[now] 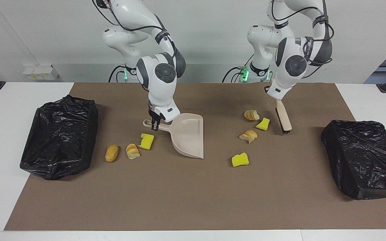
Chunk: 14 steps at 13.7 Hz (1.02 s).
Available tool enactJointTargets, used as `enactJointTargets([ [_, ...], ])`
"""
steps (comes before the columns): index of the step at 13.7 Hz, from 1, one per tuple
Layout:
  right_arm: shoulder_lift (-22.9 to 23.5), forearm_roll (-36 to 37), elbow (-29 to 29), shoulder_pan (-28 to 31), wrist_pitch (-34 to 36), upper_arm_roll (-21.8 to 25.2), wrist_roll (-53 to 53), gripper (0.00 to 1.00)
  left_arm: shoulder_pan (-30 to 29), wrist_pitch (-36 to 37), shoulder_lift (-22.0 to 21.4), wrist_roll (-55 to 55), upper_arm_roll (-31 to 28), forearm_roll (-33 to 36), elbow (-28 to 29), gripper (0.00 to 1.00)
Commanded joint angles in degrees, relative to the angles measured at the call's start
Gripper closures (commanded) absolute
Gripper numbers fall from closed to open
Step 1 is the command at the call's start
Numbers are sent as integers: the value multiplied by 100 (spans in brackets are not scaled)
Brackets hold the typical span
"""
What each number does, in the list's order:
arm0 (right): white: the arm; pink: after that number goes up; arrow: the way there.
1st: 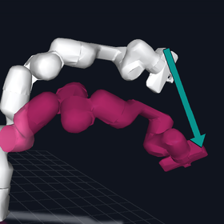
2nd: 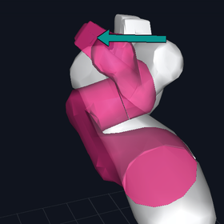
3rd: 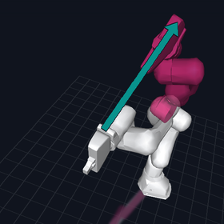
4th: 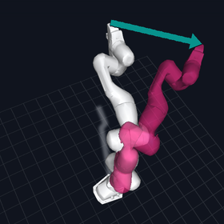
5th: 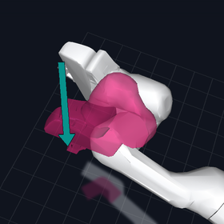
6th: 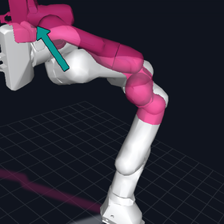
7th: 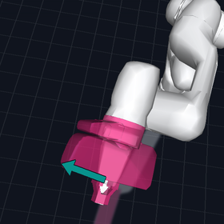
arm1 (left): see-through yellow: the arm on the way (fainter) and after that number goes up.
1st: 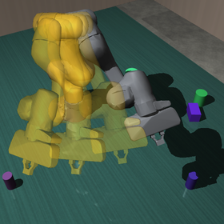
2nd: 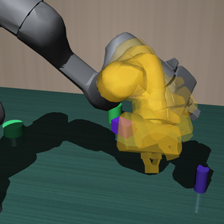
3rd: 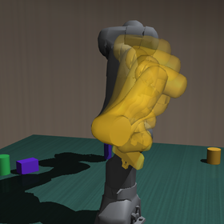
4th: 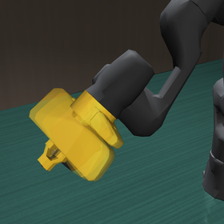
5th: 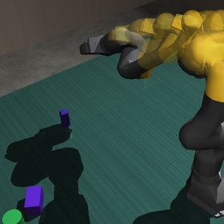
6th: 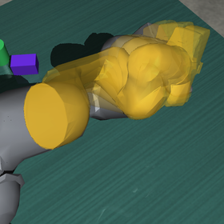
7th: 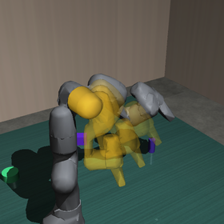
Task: Sweep and dump trash in bin
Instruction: 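Sweep the bread and sponge pieces toward the dustpan with the left gripper's brush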
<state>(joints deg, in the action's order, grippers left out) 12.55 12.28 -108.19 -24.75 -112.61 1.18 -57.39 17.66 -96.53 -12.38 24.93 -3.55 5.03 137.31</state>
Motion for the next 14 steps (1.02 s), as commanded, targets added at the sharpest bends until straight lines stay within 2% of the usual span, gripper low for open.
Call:
enactJointTargets([
  [1,-236,160,-325,14,-121,-48,96,100,62,-550,-256,328,47,-570,446,100],
  [3,-245,117,-369,32,-103,-48,123,100,656,-848,-55,633,47,-880,419,100],
  [5,-245,73,-369,32,-112,-48,123,100,1071,-1156,348,1161,56,-1440,96,100],
  [9,-245,64,-369,32,-147,-48,132,100,1819,-1780,1561,1514,82,-2276,-993,100],
  [11,-245,46,-369,32,-147,-48,132,100,2222,-2078,1774,1479,82,-2375,-1337,100],
  [14,-245,11,-387,32,-147,-48,132,100,2838,-2650,2029,1435,144,-2602,-1488,100],
])
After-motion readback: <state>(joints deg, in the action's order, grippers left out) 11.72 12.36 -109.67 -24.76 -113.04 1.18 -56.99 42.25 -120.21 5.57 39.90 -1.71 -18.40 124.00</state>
